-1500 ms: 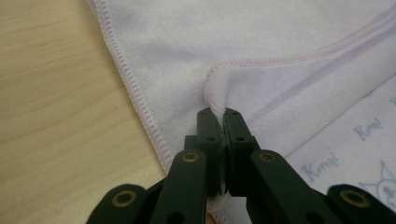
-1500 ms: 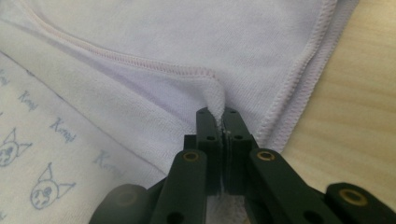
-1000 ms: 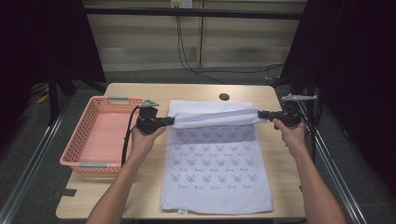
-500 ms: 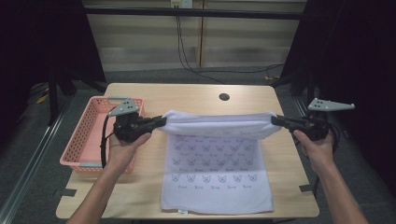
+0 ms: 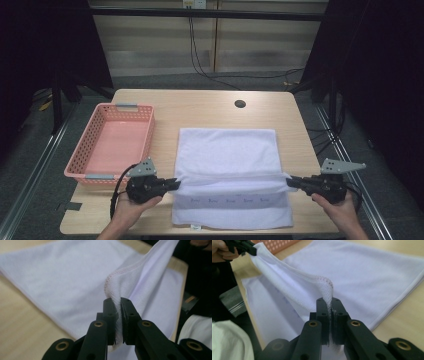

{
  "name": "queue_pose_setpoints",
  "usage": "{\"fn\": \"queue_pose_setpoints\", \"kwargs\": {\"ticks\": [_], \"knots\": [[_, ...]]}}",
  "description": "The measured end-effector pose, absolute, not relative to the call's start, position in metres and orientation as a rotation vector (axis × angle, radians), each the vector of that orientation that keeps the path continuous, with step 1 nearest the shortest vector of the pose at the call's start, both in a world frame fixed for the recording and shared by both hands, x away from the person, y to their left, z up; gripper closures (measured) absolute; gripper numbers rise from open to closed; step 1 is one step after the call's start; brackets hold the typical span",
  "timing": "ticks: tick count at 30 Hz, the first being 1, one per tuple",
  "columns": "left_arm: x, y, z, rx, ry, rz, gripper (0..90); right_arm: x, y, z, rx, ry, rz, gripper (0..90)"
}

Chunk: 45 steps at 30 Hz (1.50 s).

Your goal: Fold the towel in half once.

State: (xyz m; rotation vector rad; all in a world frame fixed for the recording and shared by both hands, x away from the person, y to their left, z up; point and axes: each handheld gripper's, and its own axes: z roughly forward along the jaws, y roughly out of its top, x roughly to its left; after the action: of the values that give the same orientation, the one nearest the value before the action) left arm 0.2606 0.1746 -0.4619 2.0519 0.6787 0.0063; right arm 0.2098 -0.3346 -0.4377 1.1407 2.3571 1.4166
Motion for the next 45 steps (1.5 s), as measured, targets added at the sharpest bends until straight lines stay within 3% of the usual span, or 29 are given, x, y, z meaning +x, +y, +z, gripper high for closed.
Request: {"fn": "queue_pose_setpoints", "kwargs": {"ticks": [6, 21, 26, 29, 34, 41, 44, 45], "knots": [[0.251, 0.172, -0.476, 2.114, 0.676, -0.039, 81.3, 0.199, -0.329, -0.463, 1.147, 2.477, 1.302, 83.4], [0.222, 0.195, -0.470, 2.202, 0.513, -0.196, 74.9, 0.157, -0.343, -0.460, 1.125, 2.550, 1.295, 74.1], [0.239, 0.195, -0.461, 2.124, 0.579, -0.125, 67.3, 0.177, -0.336, -0.456, 1.139, 2.488, 1.285, 65.4], [0.264, 0.184, -0.455, 2.072, 0.621, -0.076, 65.5, 0.198, -0.328, -0.454, 1.143, 2.459, 1.229, 65.0], [0.298, 0.155, -0.467, 2.132, 0.693, -0.014, 66.9, 0.237, -0.308, -0.465, 1.120, 2.550, 1.175, 64.9], [0.324, 0.133, -0.491, 2.239, 0.743, 0.026, 61.3, 0.283, -0.292, -0.483, 1.200, 2.495, 1.084, 53.1], [0.324, 0.136, -0.495, 2.253, 0.737, 0.032, 63.7, 0.290, -0.291, -0.493, 1.216, 2.502, 1.018, 53.4], [0.323, 0.136, -0.495, 2.265, 0.745, 0.053, 68.4, 0.288, -0.290, -0.496, 1.181, 2.491, 1.000, 55.3]]}}
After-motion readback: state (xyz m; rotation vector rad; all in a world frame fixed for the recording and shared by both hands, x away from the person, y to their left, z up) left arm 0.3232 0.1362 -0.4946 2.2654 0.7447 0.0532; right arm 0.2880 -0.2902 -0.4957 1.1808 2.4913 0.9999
